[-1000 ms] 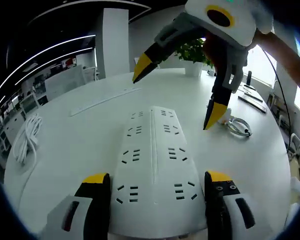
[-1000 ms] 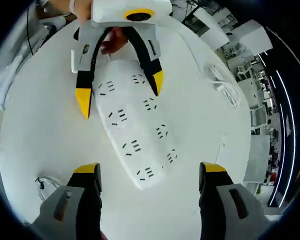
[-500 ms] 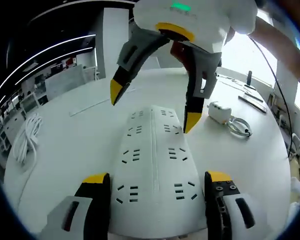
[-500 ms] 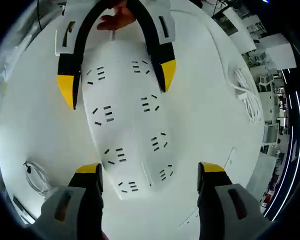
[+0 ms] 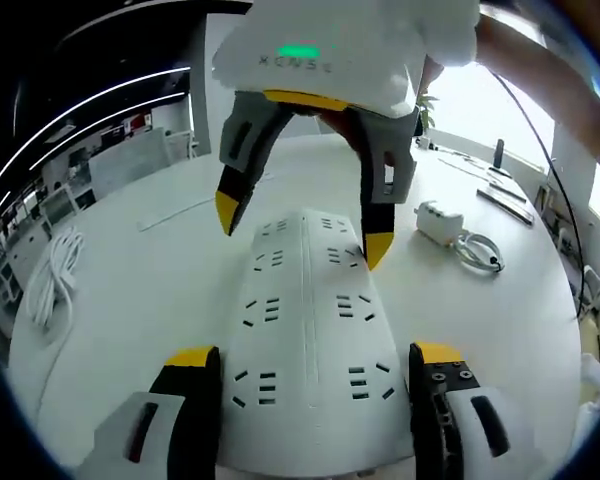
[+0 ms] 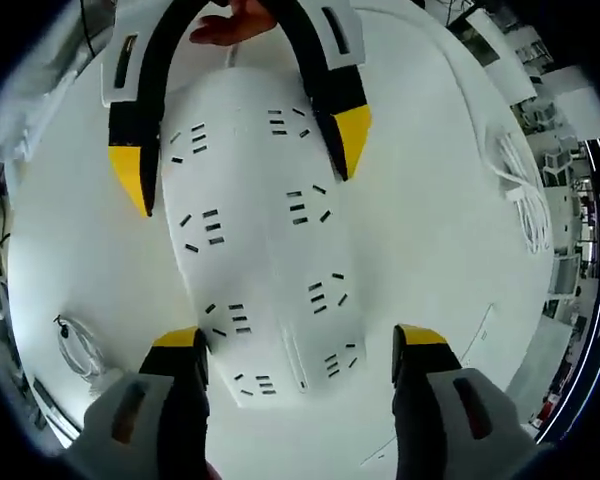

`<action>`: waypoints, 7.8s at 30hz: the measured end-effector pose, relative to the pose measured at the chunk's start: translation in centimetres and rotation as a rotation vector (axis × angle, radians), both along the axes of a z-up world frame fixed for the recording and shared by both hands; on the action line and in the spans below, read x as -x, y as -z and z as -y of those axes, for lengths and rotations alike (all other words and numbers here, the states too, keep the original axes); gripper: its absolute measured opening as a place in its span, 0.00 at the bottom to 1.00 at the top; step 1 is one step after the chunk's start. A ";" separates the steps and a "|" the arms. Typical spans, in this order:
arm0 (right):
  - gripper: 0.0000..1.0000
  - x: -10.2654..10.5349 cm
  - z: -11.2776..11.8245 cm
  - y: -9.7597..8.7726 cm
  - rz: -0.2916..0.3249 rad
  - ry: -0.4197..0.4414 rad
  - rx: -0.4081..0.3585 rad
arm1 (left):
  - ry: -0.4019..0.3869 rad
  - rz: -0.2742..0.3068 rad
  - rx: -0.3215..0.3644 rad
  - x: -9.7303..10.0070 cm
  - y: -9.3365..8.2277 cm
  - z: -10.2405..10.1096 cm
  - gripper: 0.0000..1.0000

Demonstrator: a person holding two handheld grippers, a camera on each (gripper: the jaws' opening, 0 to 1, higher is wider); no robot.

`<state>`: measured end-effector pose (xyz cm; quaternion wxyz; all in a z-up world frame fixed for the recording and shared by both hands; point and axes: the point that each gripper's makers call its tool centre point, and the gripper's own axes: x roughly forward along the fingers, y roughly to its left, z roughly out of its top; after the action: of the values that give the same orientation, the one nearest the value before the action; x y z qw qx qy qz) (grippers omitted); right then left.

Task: Straighten the power strip on the desk, plug the charger into it

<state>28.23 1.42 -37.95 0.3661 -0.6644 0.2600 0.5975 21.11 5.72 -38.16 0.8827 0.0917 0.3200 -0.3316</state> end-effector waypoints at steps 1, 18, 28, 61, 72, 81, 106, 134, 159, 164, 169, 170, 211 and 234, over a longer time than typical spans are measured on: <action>0.67 0.5 0.3 0.2 -0.035 -0.009 0.018 | 0.000 0.000 0.000 0.0 0.0 0.0 0.78; 0.66 0.3 0.5 1.1 -0.089 0.013 0.137 | -0.002 0.000 -0.002 -0.1 0.0 0.1 0.78; 0.66 0.1 0.3 0.9 -0.107 0.011 0.099 | -0.002 -0.007 -0.008 -0.2 0.0 -0.1 0.78; 0.65 2.2 1.9 0.7 -0.139 0.153 0.032 | 0.110 -0.028 -0.030 0.9 -0.1 0.6 0.77; 0.65 3.3 2.5 0.7 -0.152 0.254 -0.003 | 0.195 -0.045 -0.059 1.9 -0.5 0.6 0.76; 0.65 4.8 2.9 0.6 -0.155 0.344 -0.029 | 0.261 -0.085 -0.113 2.7 -0.4 0.4 0.74; 0.65 7.6 3.6 0.4 -0.167 0.528 -0.090 | 0.418 -0.131 -0.198 4.1 -0.2 0.4 0.73; 0.65 11.0 3.7 0.4 -0.157 0.764 -0.142 | 0.613 -0.164 -0.299 4.7 0.2 -0.3 0.71; 0.66 11.8 2.8 0.3 -0.157 0.852 -0.183 | 0.690 -0.172 -0.346 5.0 0.1 -1.3 0.70; 0.66 11.9 2.8 0.3 -0.160 0.844 -0.185 | 0.690 -0.170 -0.343 4.9 0.1 -1.2 0.70; 0.66 11.8 2.7 0.3 -0.183 0.814 -0.229 | 0.690 -0.170 -0.343 4.9 0.1 -1.2 0.70; 0.66 11.8 2.7 0.4 -0.190 0.813 -0.243 | 0.690 -0.170 -0.343 4.9 0.1 -1.2 0.70; 0.47 4.7 14.8 -3.9 -0.007 1.016 -1.244 | 0.692 -0.173 -0.346 4.9 0.2 -1.2 0.70; 0.35 6.8 13.4 -3.4 -0.209 0.834 -1.228 | 0.691 -0.171 -0.343 5.0 0.2 -1.3 0.70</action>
<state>21.42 -12.03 -34.59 0.8405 -0.1267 0.1437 0.5067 16.15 7.02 -38.34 0.6613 0.3121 0.3932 -0.5574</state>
